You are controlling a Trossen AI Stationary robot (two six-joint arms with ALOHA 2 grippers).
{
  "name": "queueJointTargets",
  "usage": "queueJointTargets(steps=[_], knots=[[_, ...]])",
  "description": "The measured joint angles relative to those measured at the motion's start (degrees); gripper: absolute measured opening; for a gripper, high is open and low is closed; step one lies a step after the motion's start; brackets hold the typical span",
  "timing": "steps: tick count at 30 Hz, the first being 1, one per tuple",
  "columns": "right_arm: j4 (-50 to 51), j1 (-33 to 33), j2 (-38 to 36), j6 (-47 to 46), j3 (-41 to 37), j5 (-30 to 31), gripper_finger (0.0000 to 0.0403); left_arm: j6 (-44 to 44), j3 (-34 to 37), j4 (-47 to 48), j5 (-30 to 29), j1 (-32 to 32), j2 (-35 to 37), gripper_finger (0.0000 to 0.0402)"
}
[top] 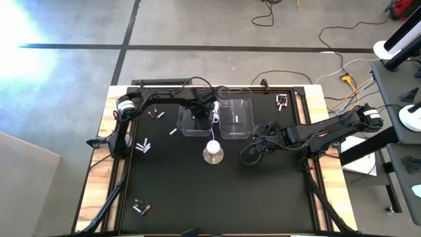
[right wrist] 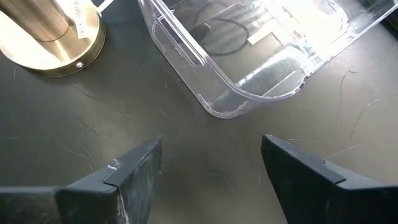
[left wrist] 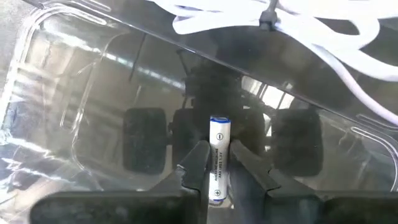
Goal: Sort batteries
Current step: Put the white battery into the left transparent bin
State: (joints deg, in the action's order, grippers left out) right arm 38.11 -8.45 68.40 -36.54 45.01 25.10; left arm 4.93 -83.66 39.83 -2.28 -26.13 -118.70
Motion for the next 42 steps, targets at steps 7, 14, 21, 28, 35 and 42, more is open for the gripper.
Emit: queueJointTargets(steps=[7,14,21,28,35,42], knots=[[0.0,0.0,0.0,0.2,0.0,0.0,0.0290,-2.7,0.3,0.1,-0.2,0.4,6.4,0.0101],[0.1,0.0,0.0,0.1,-0.4,0.0,0.0296,-6.2,7.8,-1.1,-0.3,6.3,24.1,0.0136],[-0.6,0.0,0.0,0.1,-0.6,0.1,0.0284,-15.7,26.4,-6.7,-10.9,21.5,50.0,0.0139],[-5.5,0.0,0.0,1.0,-0.6,0.1,0.0279,-31.7,46.7,-12.4,-29.3,37.5,67.1,0.0139],[-5.4,0.0,0.0,0.7,-0.6,0.1,0.0285,-39.1,58.9,-17.2,-34.7,40.1,69.1,0.0139],[-5.3,-0.2,-0.1,0.2,-0.3,0.5,0.0271,-39.1,65.8,-29.5,-34.2,40.1,65.8,0.0144]])
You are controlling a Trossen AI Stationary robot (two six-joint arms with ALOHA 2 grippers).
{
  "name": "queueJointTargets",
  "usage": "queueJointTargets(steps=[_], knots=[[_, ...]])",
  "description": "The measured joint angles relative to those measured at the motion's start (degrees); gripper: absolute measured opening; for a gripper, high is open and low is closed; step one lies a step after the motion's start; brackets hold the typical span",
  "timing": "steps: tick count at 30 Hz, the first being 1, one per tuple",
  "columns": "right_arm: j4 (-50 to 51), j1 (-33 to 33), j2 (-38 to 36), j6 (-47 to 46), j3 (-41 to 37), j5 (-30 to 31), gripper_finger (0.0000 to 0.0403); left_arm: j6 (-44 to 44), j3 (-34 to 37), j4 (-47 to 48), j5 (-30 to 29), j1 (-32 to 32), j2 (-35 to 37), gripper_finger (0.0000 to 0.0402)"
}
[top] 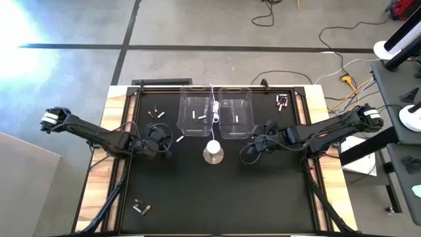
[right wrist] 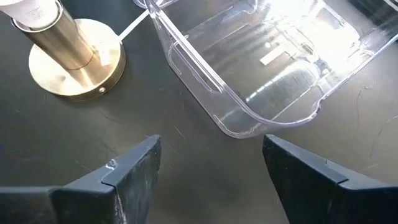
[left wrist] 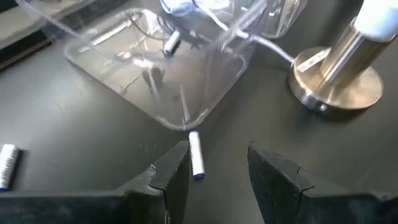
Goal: Sort batteries
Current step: Put the white battery into the left transparent bin
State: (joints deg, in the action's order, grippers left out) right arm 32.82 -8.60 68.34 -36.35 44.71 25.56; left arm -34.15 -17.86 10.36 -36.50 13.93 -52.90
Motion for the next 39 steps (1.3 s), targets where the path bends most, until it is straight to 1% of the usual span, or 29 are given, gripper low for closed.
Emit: queueJointTargets(steps=[5,8,11,13,16,18,22,26,30,34,39], knots=[[0.0,0.0,0.0,0.3,0.0,0.0,0.0262,1.1,2.7,-8.2,-0.5,0.0,-5.8,0.0168],[0.0,0.0,0.0,0.4,0.0,0.0,0.0260,3.1,2.8,-12.0,-0.3,0.0,-10.3,0.0185],[0.0,0.0,0.0,0.4,0.0,0.0,0.0263,3.7,2.8,-16.8,-0.1,0.0,-15.4,0.0190],[-0.1,0.0,0.0,0.6,0.0,0.0,0.0266,3.7,2.8,-20.0,-0.1,-0.1,-19.1,0.0189],[-0.1,0.0,0.0,0.6,0.0,0.0,0.0269,2.6,2.8,-22.4,-2.1,-0.2,-24.4,0.0183],[0.0,0.0,0.0,0.6,0.0,0.0,0.0269,1.3,2.8,-23.8,-3.3,-0.3,-27.1,0.0178],[0.0,0.0,0.0,0.6,0.1,0.0,0.0262,1.0,2.8,-29.1,-3.7,-0.6,-32.1,0.0168],[0.0,0.0,0.0,0.6,0.1,0.0,0.0255,0.6,2.7,-34.2,-4.3,-2.4,-36.6,0.0159],[-0.1,0.0,0.0,0.4,0.1,-0.1,0.0251,0.3,2.6,-36.3,-4.2,-4.0,-39.0,0.0155],[-0.1,-0.3,0.0,0.3,0.1,-0.4,0.0254,-0.3,2.6,-36.5,-4.0,-4.5,-39.7,0.0155],[-0.1,-0.3,0.0,0.3,0.1,-0.5,0.0261,-4.4,3.0,-36.4,-4.0,-4.6,-40.3,0.0147]])
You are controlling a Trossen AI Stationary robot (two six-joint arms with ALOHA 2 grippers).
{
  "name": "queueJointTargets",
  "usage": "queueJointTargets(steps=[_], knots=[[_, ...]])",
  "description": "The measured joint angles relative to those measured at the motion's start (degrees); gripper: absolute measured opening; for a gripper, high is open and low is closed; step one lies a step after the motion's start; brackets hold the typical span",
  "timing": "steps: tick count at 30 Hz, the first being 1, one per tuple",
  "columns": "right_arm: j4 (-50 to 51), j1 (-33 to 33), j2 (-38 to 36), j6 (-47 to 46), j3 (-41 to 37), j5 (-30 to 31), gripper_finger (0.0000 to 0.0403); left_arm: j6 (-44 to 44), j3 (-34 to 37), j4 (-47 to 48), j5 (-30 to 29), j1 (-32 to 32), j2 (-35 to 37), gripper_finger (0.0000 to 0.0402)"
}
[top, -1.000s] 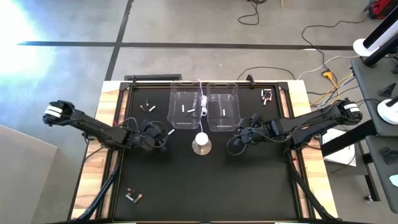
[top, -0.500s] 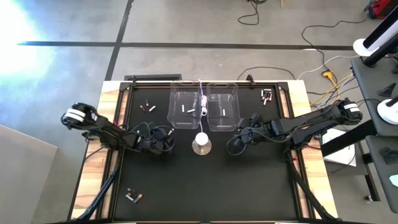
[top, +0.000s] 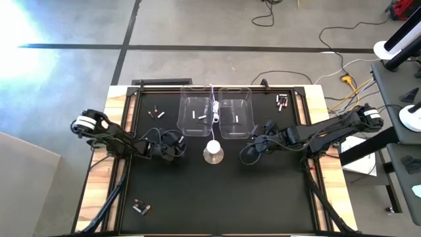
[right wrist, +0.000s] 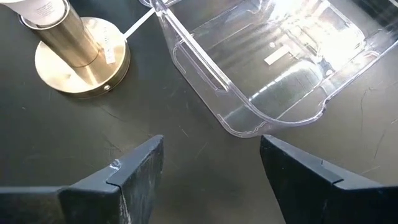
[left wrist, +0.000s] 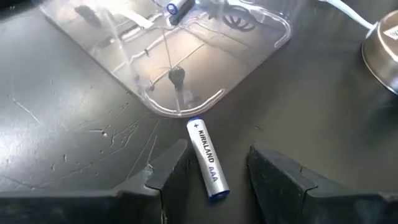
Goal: Sort batteries
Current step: Put the white battery into the left transparent bin
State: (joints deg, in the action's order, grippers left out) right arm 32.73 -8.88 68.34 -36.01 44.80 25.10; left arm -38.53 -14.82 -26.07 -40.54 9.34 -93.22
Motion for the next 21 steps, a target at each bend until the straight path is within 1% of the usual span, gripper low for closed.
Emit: queueJointTargets(steps=[3,7,9,11,15,18,21], knots=[[0.0,0.0,0.0,0.0,0.0,0.0,0.0263,-1.0,0.4,-0.1,-0.4,0.0,-0.3,0.0112],[0.0,0.0,0.0,0.0,0.0,0.0,0.0256,-1.6,0.4,-0.3,0.0,-0.1,-0.3,0.0045],[0.0,-0.1,0.0,0.0,0.0,0.0,0.0252,-2.0,0.4,-0.2,0.0,-0.1,-0.4,0.0019],[0.0,-0.3,0.0,0.0,0.0,0.0,0.0247,-2.2,0.5,-0.1,0.0,-0.1,-0.4,0.0014],[0.0,-0.9,0.0,0.0,0.0,-0.5,0.0242,-2.2,0.5,0.6,0.8,-0.1,0.4,0.0020],[0.0,-1.0,0.0,-0.2,0.0,-1.9,0.0240,-0.1,0.6,2.4,3.8,0.1,3.6,0.0016],[0.0,-1.0,0.0,-1.2,0.0,-3.0,0.0240,3.9,0.6,5.4,8.4,0.6,9.2,0.0015]])
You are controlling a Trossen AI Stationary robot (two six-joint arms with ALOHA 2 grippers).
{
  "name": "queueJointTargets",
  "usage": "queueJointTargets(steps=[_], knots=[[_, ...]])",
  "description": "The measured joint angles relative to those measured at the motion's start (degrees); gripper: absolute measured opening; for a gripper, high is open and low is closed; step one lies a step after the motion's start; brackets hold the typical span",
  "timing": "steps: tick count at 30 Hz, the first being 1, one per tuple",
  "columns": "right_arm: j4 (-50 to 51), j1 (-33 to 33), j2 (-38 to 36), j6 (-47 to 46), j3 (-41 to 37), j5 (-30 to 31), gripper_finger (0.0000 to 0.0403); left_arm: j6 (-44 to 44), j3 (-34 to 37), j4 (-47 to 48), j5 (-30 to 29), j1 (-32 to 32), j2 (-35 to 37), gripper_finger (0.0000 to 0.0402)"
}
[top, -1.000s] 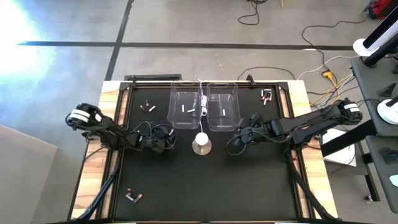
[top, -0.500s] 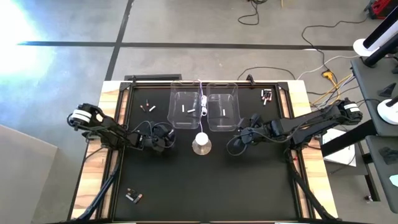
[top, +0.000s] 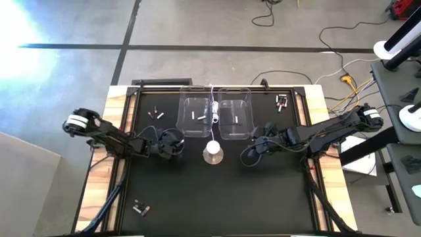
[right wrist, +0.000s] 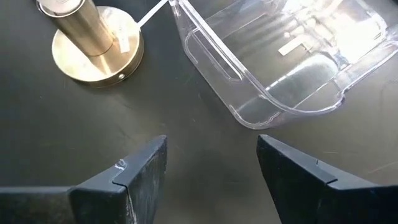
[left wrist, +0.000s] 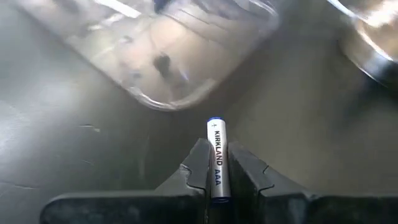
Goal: Sort batteries
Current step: Put the white battery into the left transparent bin
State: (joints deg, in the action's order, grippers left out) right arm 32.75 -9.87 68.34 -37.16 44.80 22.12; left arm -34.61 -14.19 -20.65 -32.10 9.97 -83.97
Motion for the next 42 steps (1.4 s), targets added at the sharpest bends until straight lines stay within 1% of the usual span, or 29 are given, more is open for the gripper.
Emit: queueJointTargets(steps=[2,4,7,10,12,15,17,19,21,23,25,28,30,34,37,42], knots=[[0.0,0.0,0.0,-0.4,0.0,-0.1,0.0243,1.7,-0.5,4.3,4.7,0.2,4.4,0.0014],[0.0,0.0,0.0,-0.3,0.0,-0.1,0.0245,3.1,-1.5,9.0,7.1,0.3,8.9,0.0014],[0.0,0.0,0.0,-0.3,0.0,-0.1,0.0247,4.9,-4.2,17.6,7.5,0.2,15.0,0.0013],[-0.1,0.0,0.0,0.3,0.0,-0.1,0.0243,9.1,-8.7,24.6,7.6,0.2,19.8,0.0013],[-0.1,0.0,0.0,0.7,0.0,-0.1,0.0239,13.2,-12.3,26.1,7.4,-0.1,21.8,0.0014],[-0.5,0.0,0.0,1.2,0.0,-0.1,0.0233,19.5,-17.7,25.8,7.3,-2.0,22.6,0.0015],[-0.5,0.0,0.0,1.9,0.0,0.1,0.0231,24.1,-21.5,25.3,9.3,-4.4,22.1,0.0015],[-0.6,0.0,0.0,2.6,0.0,0.2,0.0231,28.1,-24.9,25.2,11.9,-7.8,20.6,0.0016],[-0.7,0.0,0.0,2.7,0.0,0.2,0.0232,31.3,-28.1,25.7,16.1,-12.2,18.0,0.0016],[-0.6,0.0,0.0,2.7,0.0,0.2,0.0233,32.8,-31.8,27.3,21.4,-17.5,14.2,0.0016],[-0.4,0.0,0.0,2.7,0.0,-0.5,0.0235,34.6,-36.2,31.3,25.5,-22.6,9.4,0.0016],[0.3,0.0,0.0,2.1,0.0,-2.9,0.0234,38.4,-43.2,38.7,27.3,-29.1,1.6,0.0017],[1.2,-0.1,0.0,0.5,0.0,-3.6,0.0231,41.4,-47.3,41.7,28.3,-32.0,-3.0,0.0017],[4.9,-1.0,0.0,-2.6,0.0,-4.6,0.0225,45.4,-53.3,44.3,31.3,-34.5,-10.9,0.0017],[7.4,-2.3,0.0,-5.0,0.0,-4.6,0.0224,47.6,-56.3,48.1,31.4,-35.6,-15.3,0.0017],[8.5,-4.3,0.0,-6.8,0.0,-4.6,0.0228,48.6,-57.9,50.4,31.1,-37.5,-18.9,0.0018]])
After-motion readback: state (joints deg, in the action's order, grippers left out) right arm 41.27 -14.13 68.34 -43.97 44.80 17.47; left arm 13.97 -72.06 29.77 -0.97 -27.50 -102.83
